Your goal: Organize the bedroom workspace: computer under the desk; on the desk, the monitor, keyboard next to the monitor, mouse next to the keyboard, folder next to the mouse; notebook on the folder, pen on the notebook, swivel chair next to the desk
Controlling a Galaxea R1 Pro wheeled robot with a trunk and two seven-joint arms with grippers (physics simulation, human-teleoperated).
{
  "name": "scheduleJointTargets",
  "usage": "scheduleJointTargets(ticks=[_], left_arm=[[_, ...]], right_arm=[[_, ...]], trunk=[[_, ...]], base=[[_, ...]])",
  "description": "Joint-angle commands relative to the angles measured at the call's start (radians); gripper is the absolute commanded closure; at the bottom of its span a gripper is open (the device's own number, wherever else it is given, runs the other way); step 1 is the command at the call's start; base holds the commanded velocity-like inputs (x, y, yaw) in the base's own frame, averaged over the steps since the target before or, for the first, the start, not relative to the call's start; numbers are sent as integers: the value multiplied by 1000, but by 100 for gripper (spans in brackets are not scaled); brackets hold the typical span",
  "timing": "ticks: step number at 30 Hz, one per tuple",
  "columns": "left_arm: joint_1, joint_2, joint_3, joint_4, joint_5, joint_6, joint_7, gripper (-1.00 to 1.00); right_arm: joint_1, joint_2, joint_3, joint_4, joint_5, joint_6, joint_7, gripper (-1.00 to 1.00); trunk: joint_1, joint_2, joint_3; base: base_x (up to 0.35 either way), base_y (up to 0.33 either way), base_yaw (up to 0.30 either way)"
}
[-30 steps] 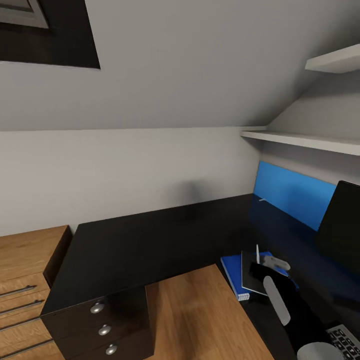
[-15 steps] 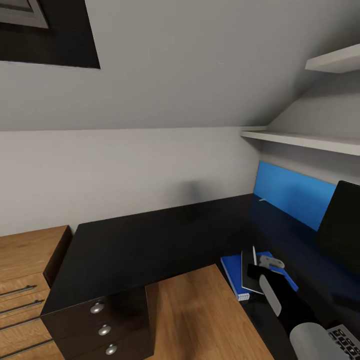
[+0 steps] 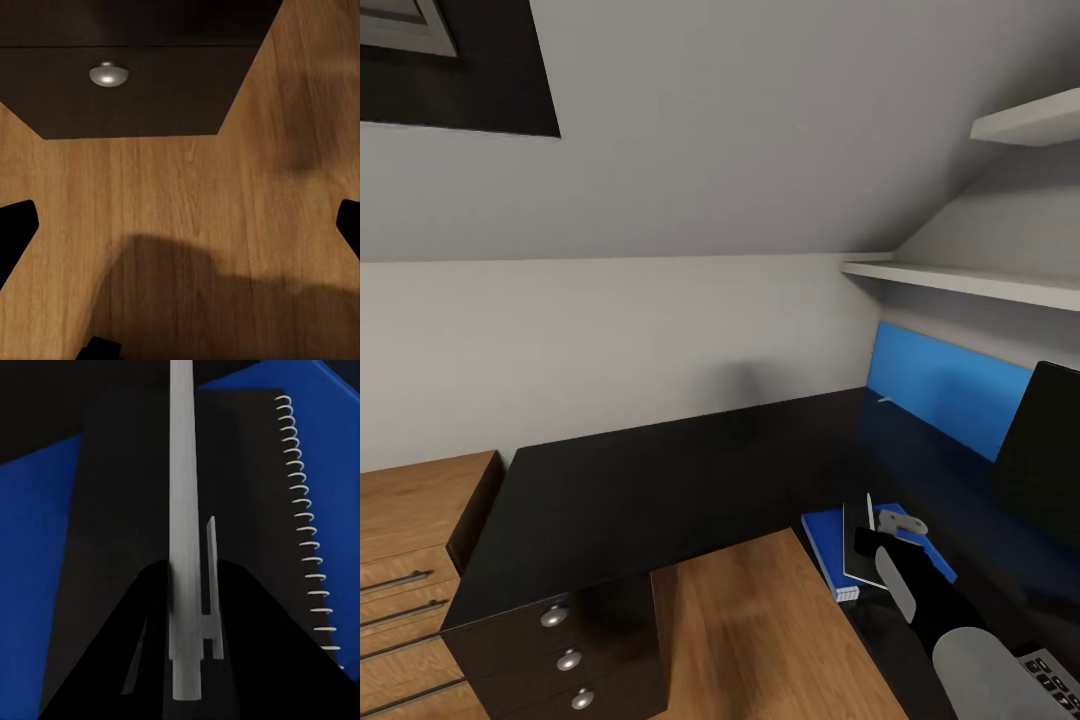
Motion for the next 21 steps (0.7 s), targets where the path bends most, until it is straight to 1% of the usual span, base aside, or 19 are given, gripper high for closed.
scheduleJointTargets(ticks=[1,2,3,4,15,21], left_arm=[[-2,1,-8,-1,11,-7,6,-100],[-2,1,-8,-1,11,-7,6,-100],[-2,1,-8,-1,11,-7,6,-100],[-2,1,-8,-1,11,-7,6,-100],[-2,1,-8,-1,11,-6,9,-100],[-2,1,-8,0,11,-6,9,-100]], right_arm=[[0,0,1,-2,-12,3,-6,100],[0,0,1,-2,-12,3,-6,100],[-1,0,1,-2,-12,2,-6,-100],[-1,0,1,-2,-12,3,-6,-100],[-1,1,1,-7,-12,2,-4,-100],[-1,1,1,-27,-12,2,-3,-100]], trunk=[[0,-1,-1],[0,-1,-1],[0,-1,-1],[0,-1,-1],[-42,76,33],[-65,118,52]], base=[[0,0,0],[0,0,0],[0,0,0],[0,0,0],[0,0,0],[0,0,0]])
